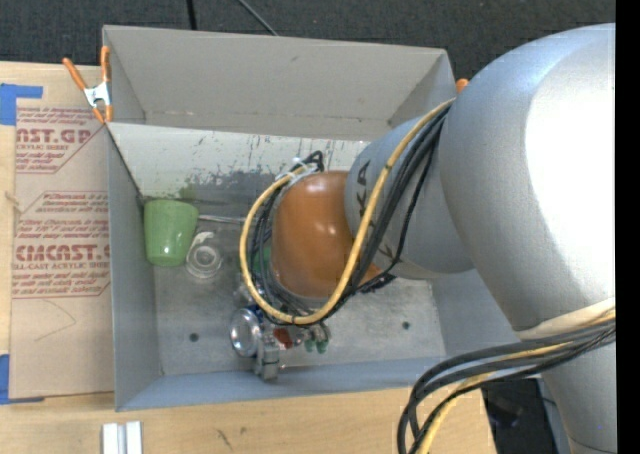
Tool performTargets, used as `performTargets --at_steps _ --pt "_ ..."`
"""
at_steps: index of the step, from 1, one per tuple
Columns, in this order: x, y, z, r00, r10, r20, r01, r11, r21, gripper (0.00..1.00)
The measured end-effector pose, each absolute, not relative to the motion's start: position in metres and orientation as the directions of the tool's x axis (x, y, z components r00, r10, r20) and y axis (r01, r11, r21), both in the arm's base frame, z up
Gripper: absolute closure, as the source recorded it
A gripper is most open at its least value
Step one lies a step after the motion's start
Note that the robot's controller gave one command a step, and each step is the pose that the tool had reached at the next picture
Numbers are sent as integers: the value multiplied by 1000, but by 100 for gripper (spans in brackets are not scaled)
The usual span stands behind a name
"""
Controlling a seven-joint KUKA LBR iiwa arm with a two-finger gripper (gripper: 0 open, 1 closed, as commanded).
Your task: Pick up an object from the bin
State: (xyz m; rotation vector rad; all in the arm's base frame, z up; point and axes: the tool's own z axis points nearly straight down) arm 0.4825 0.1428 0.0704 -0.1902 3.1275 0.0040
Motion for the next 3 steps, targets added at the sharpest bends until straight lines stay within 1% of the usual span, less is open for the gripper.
performTargets --at_steps 1,2,3 --pt "484 144 71 -993 -121 -13 -121 993 4 0" --pt "482 144 70 -993 -121 -9 -121 993 4 100" --pt "484 145 151 -993 -122 -8 -122 993 2 100"
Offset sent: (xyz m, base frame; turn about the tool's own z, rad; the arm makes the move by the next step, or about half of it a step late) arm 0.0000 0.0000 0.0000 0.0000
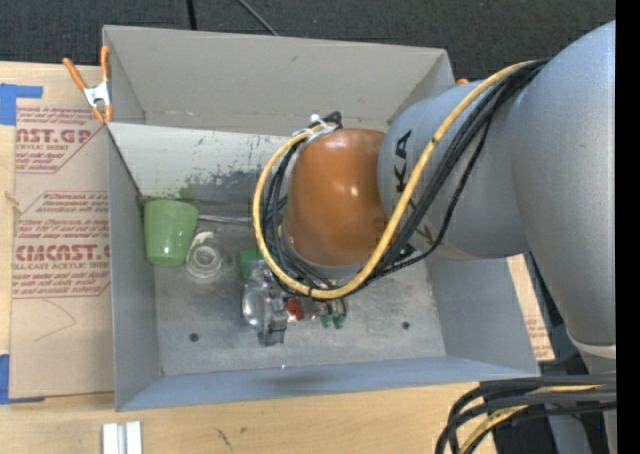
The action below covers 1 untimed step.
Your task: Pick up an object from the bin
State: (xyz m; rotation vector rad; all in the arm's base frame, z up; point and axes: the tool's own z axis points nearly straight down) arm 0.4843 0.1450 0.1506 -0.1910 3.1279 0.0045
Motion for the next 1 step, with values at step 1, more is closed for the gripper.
performTargets --at_steps 1 --pt "485 146 182 -993 -122 -5 -122 993 2 100"
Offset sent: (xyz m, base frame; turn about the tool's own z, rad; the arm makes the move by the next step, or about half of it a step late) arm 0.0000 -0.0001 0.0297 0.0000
